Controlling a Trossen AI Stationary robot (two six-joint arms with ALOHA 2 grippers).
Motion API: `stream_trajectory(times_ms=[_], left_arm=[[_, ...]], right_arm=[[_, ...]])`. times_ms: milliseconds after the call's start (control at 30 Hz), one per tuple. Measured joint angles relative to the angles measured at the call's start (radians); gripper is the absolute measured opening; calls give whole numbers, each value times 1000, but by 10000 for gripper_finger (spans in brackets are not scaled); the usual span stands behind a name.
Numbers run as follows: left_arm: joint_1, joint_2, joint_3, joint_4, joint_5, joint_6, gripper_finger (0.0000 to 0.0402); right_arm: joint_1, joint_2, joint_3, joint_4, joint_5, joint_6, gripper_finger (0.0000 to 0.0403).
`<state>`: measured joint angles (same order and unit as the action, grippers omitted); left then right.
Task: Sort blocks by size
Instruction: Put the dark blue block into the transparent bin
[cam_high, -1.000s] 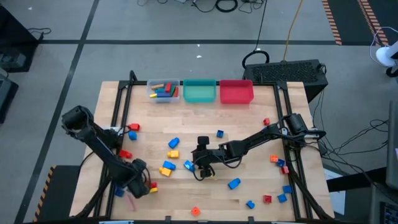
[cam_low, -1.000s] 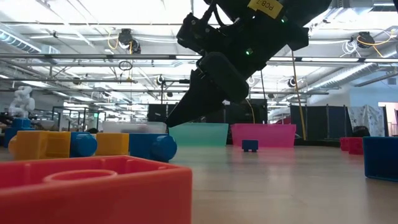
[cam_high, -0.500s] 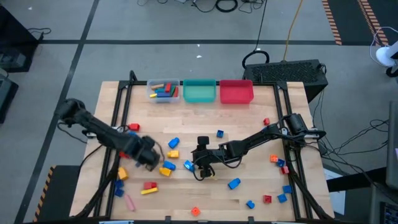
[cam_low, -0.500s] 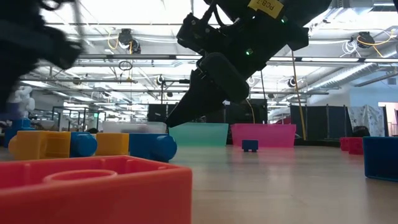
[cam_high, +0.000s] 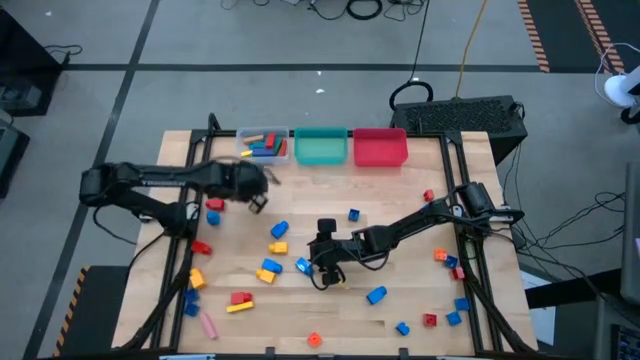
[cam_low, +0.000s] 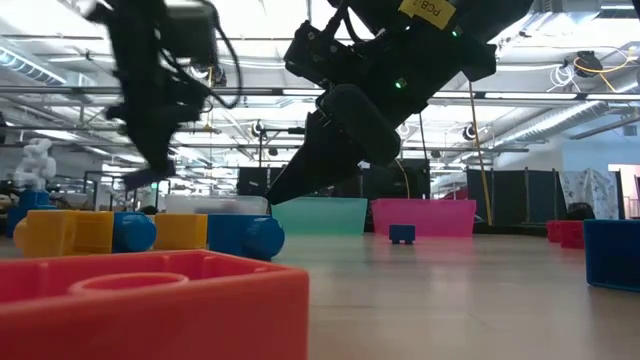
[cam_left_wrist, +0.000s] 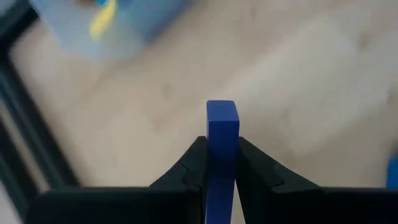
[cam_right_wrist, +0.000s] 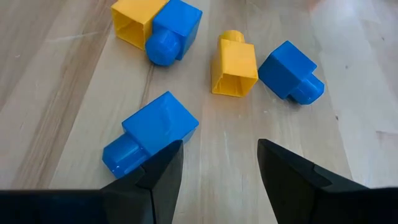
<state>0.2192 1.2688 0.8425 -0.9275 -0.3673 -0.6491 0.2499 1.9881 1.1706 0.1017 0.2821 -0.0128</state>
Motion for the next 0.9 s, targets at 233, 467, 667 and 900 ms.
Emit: stream_trajectory(times_ms=[233, 467, 667, 900], left_arm=[[240, 1, 17, 266, 81, 222, 55], [401, 1, 65, 402, 82, 299, 55], [490, 12, 66, 498, 82, 311, 55], [541, 95, 66, 564, 78, 318, 72]], right_arm=[[-1, 0, 0, -1, 0, 0, 194], [-1, 0, 0, -1, 0, -8, 194], [-1, 0, 0, -2, 0, -11, 194], [-1, 0, 0, -3, 0, -15, 194]])
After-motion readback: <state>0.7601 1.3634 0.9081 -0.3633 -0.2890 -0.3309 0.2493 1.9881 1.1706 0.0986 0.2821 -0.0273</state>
